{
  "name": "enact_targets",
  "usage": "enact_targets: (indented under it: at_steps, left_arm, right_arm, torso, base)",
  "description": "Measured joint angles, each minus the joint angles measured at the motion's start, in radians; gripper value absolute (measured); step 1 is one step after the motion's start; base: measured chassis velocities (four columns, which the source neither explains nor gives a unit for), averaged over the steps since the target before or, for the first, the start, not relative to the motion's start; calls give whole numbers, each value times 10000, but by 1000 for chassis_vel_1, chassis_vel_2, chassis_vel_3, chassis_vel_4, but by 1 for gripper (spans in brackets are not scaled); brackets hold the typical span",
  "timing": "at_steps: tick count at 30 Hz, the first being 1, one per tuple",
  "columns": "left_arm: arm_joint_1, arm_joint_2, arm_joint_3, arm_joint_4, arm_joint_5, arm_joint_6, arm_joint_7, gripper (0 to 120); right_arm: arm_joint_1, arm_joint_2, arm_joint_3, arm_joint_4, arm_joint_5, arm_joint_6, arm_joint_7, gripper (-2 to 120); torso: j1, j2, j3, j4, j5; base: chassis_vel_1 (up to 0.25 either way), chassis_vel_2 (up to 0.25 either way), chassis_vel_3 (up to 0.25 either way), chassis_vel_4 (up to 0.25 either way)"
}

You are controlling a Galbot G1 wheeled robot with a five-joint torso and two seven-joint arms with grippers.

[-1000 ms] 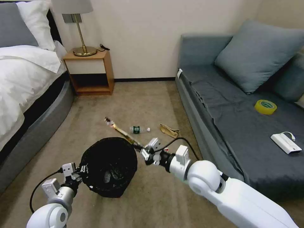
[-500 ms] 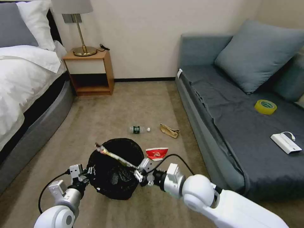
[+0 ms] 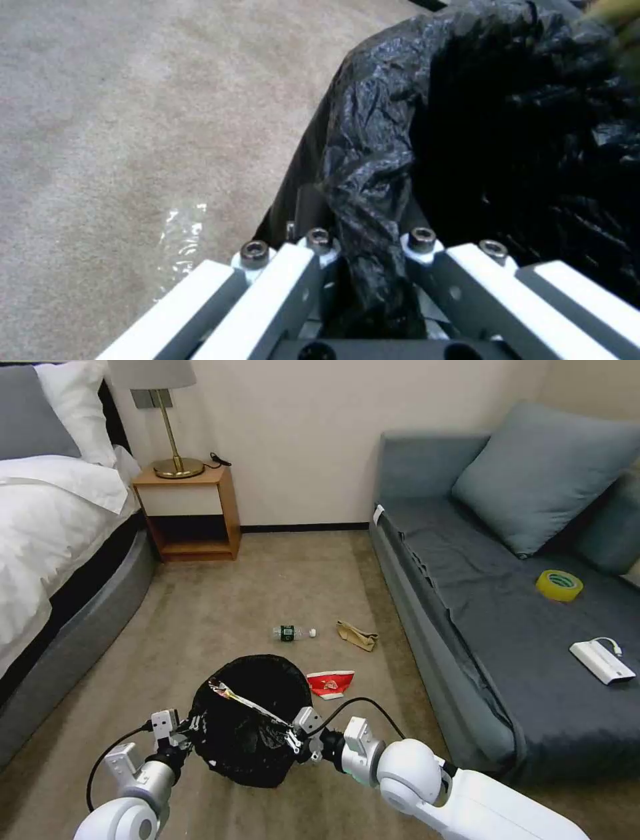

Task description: Pick up the trash bin, then pick up the garbage on the floor and place it into the trash bin.

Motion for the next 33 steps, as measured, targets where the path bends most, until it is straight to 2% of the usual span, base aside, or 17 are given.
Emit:
enact_targets:
  at_steps: [4,5,6,9,11,12,15,16,18,19,21,22,23,24,27,30,33]
  left_arm:
    - [-6,25,-12,26,-74,9,0,4]
    - [-17,42,-13,73,-106,9,10,4]
    - [-21,46,-11,93,-113,9,13,4]
    - [-21,46,-11,93,-113,9,13,4]
    - [-43,57,-17,128,-151,-28,16,4]
    - [-43,57,-17,128,-151,-28,16,4]
    - [-117,89,-204,137,-153,-188,-42,4]
    - [-117,89,-204,137,-153,-188,-42,4]
    - [-267,138,-420,157,-140,-557,-216,4]
    - [-267,138,-420,157,-140,-557,-216,4]
    - [-394,124,-556,185,-116,-812,-407,4]
    - [-394,124,-556,185,-116,-812,-407,4]
    - [-409,121,-629,173,-99,-856,-453,4]
    - [-408,105,-689,135,-60,-869,-473,4]
    - [-412,111,-775,53,-36,-883,-524,4]
    - [-431,147,-851,-1,-12,-883,-572,4]
    - [-427,203,-950,-156,52,-804,-672,4]
  right_arm:
    - [-23,-32,19,15,1,0,1,16]
    - [-24,-34,41,41,17,-2,18,26]
    - [-23,-23,53,41,26,-5,56,32]
    - [-23,-23,53,41,26,-5,56,32]
    - [-59,13,137,125,74,-14,112,48]
    - [-59,13,137,125,74,-14,112,48]
    - [-207,37,429,305,-9,113,377,61]
    - [-207,37,429,305,-9,113,377,61]
    - [-534,68,979,379,-685,786,629,75]
    - [-534,68,979,379,-685,786,629,75]
    - [-1040,116,1697,422,-1650,1471,697,85]
    - [-1040,116,1697,422,-1650,1471,697,85]
    - [-1479,141,2270,603,-2292,1694,933,92]
    - [-1953,152,2829,928,-2714,1541,1195,96]
    - [-2683,154,3612,1494,-3129,1196,1630,99]
    - [-3328,204,4223,1839,-3423,1166,1836,100]
    - [-4469,449,5426,2358,-3840,1266,1959,100]
  torso:
    - [0,0,0,0,0]
    - [0,0,0,0,0]
    - [0,0,0,0,0]
    - [0,0,0,0,0]
    - [0,0,0,1,0]
    - [0,0,0,1,0]
    - [0,0,0,1,0]
    - [0,0,0,1,0]
    - [0,0,0,2,0]
    - [0,0,0,2,0]
    - [0,0,0,1,0]
    - [0,0,0,1,0]
    - [0,0,0,1,2]
    - [0,0,0,1,-1]
    - [0,0,0,0,0]
    - [0,0,0,-1,1]
    - [0,0,0,0,2]
  base:
    - [0,0,0,0]
    - [0,0,0,0]
    - [0,0,0,0]
    - [0,0,0,0]
    - [0,0,0,0]
    - [0,0,0,0]
    - [0,0,0,0]
    - [0,0,0,0]
    - [0,0,0,0]
    - [0,0,0,0]
    - [0,0,0,0]
    - [0,0,0,0]
    - [0,0,0,0]
    - [0,0,0,0]
    - [0,0,0,0]
    - [0,0,0,0]
    - [0,0,0,0]
